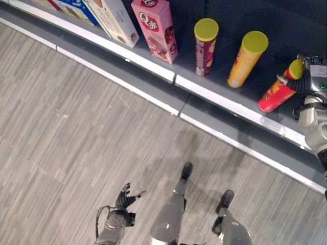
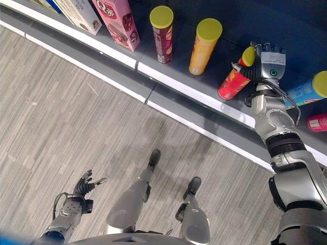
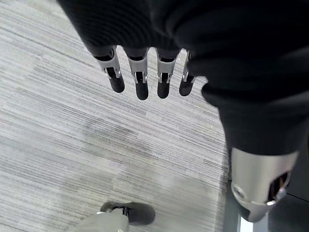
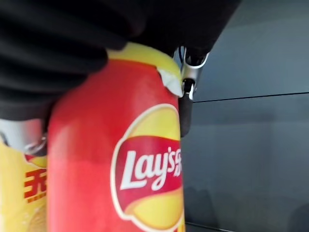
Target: Put the goods on the table back onto the shelves and tidy them up.
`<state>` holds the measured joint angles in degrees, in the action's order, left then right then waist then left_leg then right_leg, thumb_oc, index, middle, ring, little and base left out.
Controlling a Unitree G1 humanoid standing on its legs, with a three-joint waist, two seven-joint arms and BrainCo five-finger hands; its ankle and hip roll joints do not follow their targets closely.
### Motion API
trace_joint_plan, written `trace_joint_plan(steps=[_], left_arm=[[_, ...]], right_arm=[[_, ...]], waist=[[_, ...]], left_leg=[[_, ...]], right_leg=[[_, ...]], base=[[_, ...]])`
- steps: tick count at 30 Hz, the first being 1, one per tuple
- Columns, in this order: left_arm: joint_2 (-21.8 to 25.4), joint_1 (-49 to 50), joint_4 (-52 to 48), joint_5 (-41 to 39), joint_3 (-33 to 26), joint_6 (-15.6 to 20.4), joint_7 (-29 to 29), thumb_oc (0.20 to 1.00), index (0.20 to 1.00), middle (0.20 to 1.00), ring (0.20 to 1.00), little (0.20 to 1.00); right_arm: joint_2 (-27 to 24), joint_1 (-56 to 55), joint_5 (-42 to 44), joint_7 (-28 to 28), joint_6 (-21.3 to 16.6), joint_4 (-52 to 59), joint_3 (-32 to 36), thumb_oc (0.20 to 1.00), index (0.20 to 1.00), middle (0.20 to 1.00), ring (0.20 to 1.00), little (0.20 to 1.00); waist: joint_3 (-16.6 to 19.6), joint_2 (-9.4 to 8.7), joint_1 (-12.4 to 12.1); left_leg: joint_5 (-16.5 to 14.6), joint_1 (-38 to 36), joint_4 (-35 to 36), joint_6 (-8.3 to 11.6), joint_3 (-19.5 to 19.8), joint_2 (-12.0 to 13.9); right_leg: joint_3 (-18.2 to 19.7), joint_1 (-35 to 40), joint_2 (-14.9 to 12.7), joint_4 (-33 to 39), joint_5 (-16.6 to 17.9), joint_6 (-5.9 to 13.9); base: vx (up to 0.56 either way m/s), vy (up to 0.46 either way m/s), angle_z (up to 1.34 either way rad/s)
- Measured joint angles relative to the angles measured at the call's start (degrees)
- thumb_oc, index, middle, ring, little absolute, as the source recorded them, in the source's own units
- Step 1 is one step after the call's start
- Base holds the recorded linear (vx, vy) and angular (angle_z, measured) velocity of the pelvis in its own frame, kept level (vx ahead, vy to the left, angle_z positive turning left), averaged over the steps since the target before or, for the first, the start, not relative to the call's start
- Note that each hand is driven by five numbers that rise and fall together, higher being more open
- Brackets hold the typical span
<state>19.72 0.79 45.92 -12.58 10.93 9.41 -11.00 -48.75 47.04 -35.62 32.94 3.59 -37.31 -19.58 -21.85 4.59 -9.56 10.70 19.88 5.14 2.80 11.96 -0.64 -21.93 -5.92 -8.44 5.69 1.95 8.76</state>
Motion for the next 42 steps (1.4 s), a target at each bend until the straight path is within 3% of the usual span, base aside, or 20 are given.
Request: trace_joint_plan(steps=[20,21,22,23,31,35,41,42], left_arm=[[0.0,0.0,0.0,0.3,0.0,0.0,-0.1,1.000,1.000,1.000,1.000,1.000],[0.0,0.0,0.1,0.3,0.0,0.0,-0.1,1.000,1.000,1.000,1.000,1.000],[0.0,0.0,0.2,0.3,0.0,0.0,-0.1,1.000,1.000,1.000,1.000,1.000],[0.0,0.0,0.4,0.3,0.0,0.0,-0.1,1.000,1.000,1.000,1.000,1.000],[0.0,-0.5,1.3,0.4,0.0,0.0,-0.4,1.000,1.000,1.000,1.000,1.000],[-0.1,-0.7,1.2,0.4,-0.1,-0.1,-1.2,1.000,1.000,1.000,1.000,1.000],[-1.5,-1.1,1.6,2.0,-1.3,-1.1,-2.0,1.000,1.000,1.000,1.000,1.000],[-2.0,-0.8,2.3,2.6,-2.7,-1.5,-2.2,1.000,1.000,1.000,1.000,1.000]], right_arm=[[-0.4,0.9,0.1,1.8,1.1,-0.2,0.1,0.200,0.200,0.200,0.200,0.200],[-0.4,0.8,0.1,1.8,1.1,-0.2,0.1,0.269,0.269,0.269,0.269,0.269],[-0.4,0.8,0.1,1.8,1.1,-0.2,0.1,0.871,0.871,0.871,0.871,0.871],[-0.4,0.8,0.1,1.8,1.1,-0.2,0.1,1.000,1.000,1.000,1.000,1.000],[-0.2,-0.1,0.2,3.2,1.2,1.5,1.6,1.000,1.000,1.000,1.000,1.000],[-0.1,-3.0,0.2,3.7,1.3,7.8,5.6,1.000,1.000,1.000,1.000,1.000],[1.2,-12.5,0.7,5.1,0.8,27.7,13.2,1.000,1.000,1.000,1.000,1.000],[3.0,-18.5,1.4,4.5,-1.9,37.3,16.1,1.000,1.000,1.000,1.000,1.000]], waist=[[0.2,0.53,0.4],[0.2,0.54,0.4],[0.2,0.54,0.4],[0.2,0.54,0.4],[0.2,0.54,1.6],[0.2,0.55,2.0],[0.1,0.07,3.9],[0.2,-1.43,5.7]], left_leg=[[0.0,0.8,0.0,-0.02,0.0,-0.1],[0.0,0.8,0.0,-0.02,0.0,-0.1],[0.1,0.8,0.0,-0.03,0.0,-0.1],[0.1,0.8,0.0,-0.03,0.0,-0.1],[0.1,0.5,0.0,-0.05,0.0,-0.1],[0.1,0.0,0.0,-0.04,-0.1,-0.1],[-0.1,-1.3,0.0,0.15,-0.1,-0.1],[-0.2,-1.7,0.0,0.31,-0.6,0.0]], right_leg=[[-0.1,-0.8,-0.1,0.0,0.0,0.02],[-0.1,-0.7,-0.1,0.0,0.0,0.02],[-0.1,-0.7,-0.1,0.0,0.0,0.03],[-0.1,-0.7,-0.1,0.0,0.0,0.03],[0.0,-0.5,-0.1,0.0,0.0,0.03],[0.0,0.0,-0.1,0.0,0.0,0.02],[-0.1,1.4,-0.1,-0.1,0.0,-0.04],[0.2,1.5,-0.1,-0.1,0.0,-0.05]], base=[[0.00,0.000,0.00],[0.00,0.000,0.00],[0.00,0.000,0.00],[0.00,0.000,0.00],[0.00,0.000,0.00],[0.00,0.000,0.00],[0.00,0.014,0.01],[0.02,0.045,-0.06]])
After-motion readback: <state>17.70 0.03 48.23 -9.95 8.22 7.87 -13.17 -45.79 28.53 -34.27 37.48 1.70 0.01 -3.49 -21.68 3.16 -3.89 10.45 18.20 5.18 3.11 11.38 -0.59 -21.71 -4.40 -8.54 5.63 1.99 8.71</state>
